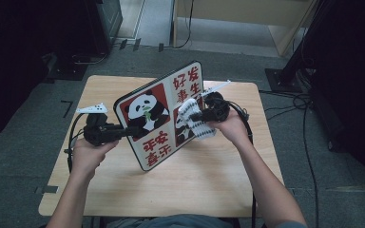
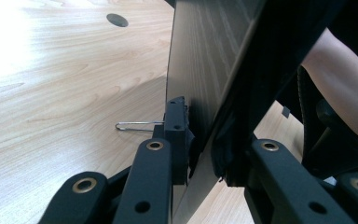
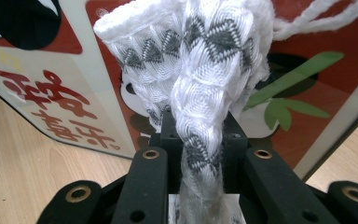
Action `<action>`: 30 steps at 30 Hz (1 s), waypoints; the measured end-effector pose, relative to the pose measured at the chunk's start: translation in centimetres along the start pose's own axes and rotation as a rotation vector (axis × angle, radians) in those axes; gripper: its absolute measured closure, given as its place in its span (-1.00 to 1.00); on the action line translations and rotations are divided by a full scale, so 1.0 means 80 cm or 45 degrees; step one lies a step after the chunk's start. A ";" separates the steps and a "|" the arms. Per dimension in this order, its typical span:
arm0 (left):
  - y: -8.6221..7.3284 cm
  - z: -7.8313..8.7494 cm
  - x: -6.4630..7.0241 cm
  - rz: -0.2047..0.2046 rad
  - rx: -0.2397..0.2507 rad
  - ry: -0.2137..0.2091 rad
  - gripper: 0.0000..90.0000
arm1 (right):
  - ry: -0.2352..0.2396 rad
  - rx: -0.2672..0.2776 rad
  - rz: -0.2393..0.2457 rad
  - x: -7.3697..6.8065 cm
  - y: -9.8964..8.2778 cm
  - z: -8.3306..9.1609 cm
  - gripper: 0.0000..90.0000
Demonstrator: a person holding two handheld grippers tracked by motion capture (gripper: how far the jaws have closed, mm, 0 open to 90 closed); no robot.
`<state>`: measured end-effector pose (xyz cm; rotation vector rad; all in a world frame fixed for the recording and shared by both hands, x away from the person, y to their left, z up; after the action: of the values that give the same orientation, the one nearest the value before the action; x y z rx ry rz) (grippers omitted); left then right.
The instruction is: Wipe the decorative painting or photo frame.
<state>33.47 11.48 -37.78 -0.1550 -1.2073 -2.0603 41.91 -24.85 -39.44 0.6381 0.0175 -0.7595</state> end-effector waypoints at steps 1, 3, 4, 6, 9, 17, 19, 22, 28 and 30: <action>0.000 0.000 0.000 0.001 0.001 -0.001 0.71 | -0.003 -0.002 0.001 0.000 -0.001 -0.001 0.73; 0.000 0.000 0.000 0.000 0.004 -0.001 0.71 | -0.002 -0.003 -0.006 0.001 -0.002 -0.004 0.73; 0.000 0.000 0.000 -0.001 0.005 -0.002 0.71 | -0.002 -0.005 -0.004 0.002 -0.003 -0.005 0.73; 0.001 -0.001 0.000 0.002 0.007 -0.003 0.71 | -0.004 0.001 -0.003 0.003 -0.004 -0.007 0.73; 0.001 -0.001 -0.001 0.000 0.004 -0.004 0.71 | 0.011 0.015 -0.018 0.004 -0.008 -0.012 0.73; 0.001 -0.001 -0.001 -0.003 0.001 -0.003 0.71 | 0.023 -0.028 -0.039 0.008 -0.014 -0.021 0.73; 0.001 -0.001 -0.001 -0.004 0.000 -0.002 0.71 | 0.021 -0.042 -0.036 0.009 -0.016 -0.024 0.73; 0.001 -0.001 0.000 -0.005 0.001 0.000 0.71 | 0.019 -0.062 -0.049 0.009 -0.019 -0.026 0.73; 0.001 -0.001 -0.002 -0.005 0.004 -0.006 0.71 | 0.030 -0.080 -0.074 0.013 -0.027 -0.035 0.73; 0.002 -0.001 -0.002 -0.005 0.002 -0.007 0.71 | 0.030 -0.094 -0.077 0.013 -0.030 -0.039 0.73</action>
<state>33.68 11.45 -37.81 -0.1574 -1.2136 -2.0634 41.75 -25.11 -43.54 0.5784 0.0867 -0.8057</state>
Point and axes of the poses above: each handheld gripper's, and its own axes: z roughly backward along the jaws, y roughly out of its top, x roughly to its right, the point moved 1 cm from there along -z, roughly forward along the jaws, and after that the axes turned 7 degrees about -x, right-handed, at the moved point
